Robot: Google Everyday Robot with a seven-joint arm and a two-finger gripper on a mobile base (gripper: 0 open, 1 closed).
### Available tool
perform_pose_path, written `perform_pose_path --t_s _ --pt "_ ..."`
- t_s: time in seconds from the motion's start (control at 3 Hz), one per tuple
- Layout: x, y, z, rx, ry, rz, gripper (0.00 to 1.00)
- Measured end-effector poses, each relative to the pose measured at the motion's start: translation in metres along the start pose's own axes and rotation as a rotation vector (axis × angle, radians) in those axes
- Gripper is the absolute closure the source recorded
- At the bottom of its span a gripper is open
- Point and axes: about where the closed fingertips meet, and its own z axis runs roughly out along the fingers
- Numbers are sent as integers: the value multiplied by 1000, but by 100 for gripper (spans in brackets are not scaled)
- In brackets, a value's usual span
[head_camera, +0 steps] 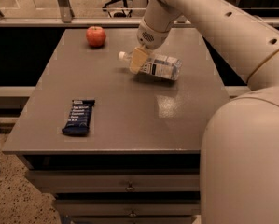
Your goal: Place blue plastic bottle upright
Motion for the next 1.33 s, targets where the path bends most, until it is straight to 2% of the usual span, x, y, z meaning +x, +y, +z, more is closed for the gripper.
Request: perform_pose_path --t_s 0.33,0.67,1.0,1.33 --pt "-10 -9 -23 0 -106 -10 85" --pt "-24 -23 -52 -30 -311 -29 100" --pt "-26 -36 -84 -82 -590 -43 100" --pt "-19 -41 -111 -134 -826 -39 100"
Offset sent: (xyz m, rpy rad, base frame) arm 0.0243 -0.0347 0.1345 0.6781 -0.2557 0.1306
